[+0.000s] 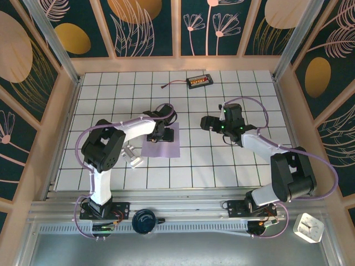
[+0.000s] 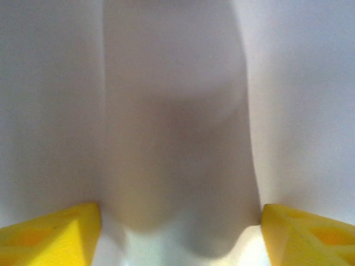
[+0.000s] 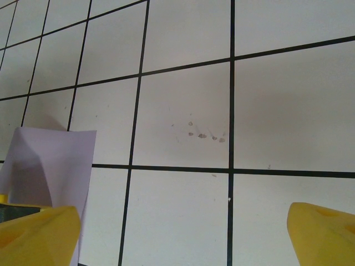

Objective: Fold a paper plane with a square sheet of paper (pick it up from the middle)
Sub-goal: First fold in half a square sheet of paper at the center of the table.

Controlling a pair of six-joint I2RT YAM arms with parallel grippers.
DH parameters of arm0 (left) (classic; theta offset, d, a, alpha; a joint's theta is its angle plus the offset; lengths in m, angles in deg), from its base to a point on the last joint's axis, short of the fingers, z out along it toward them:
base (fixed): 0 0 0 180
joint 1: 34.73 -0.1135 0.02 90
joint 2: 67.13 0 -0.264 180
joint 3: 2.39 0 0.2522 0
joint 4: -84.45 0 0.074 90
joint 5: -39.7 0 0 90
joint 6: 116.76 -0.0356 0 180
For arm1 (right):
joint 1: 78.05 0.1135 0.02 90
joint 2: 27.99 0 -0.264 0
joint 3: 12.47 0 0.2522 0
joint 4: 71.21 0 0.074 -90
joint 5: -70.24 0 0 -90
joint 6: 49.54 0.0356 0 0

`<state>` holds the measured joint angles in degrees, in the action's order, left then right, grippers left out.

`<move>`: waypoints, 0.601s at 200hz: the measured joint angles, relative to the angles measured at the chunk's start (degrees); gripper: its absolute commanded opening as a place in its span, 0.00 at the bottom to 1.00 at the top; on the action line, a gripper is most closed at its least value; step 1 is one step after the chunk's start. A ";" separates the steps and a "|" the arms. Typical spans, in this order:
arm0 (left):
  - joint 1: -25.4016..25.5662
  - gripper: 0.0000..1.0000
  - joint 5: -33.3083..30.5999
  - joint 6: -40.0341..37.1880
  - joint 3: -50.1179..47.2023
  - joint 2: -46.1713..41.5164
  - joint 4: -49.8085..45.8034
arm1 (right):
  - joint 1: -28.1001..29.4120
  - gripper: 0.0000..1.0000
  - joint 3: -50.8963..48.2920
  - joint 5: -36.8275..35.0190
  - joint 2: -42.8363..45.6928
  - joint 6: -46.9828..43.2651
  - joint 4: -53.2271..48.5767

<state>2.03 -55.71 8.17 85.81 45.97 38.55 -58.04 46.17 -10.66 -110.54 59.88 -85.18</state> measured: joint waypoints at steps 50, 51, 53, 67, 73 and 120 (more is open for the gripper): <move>0.02 0.53 3.80 1.68 -3.48 -2.45 4.90 | 0.00 0.96 0.00 0.02 0.00 0.02 -0.02; 0.02 0.52 3.91 1.70 -3.54 -2.49 4.96 | 0.00 0.96 0.00 0.02 0.00 0.00 -0.02; 0.02 0.51 4.04 1.84 -3.67 -2.62 5.14 | 0.00 0.96 0.00 0.02 0.00 0.00 -0.02; 0.02 0.44 5.75 2.64 -5.03 -3.67 6.88 | 0.00 0.96 0.00 0.02 0.00 0.02 -0.02; 0.02 0.40 6.56 2.91 -5.81 -4.33 7.89 | 0.00 0.96 0.00 0.02 0.00 0.02 -0.04; 0.02 0.20 20.55 11.26 -18.10 -17.77 29.33 | -0.44 0.95 0.00 0.68 0.50 0.00 -0.46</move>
<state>2.05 -35.17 19.43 67.71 28.20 67.88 -58.48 46.17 -9.98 -110.03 59.88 -85.63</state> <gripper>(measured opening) 0.198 0.950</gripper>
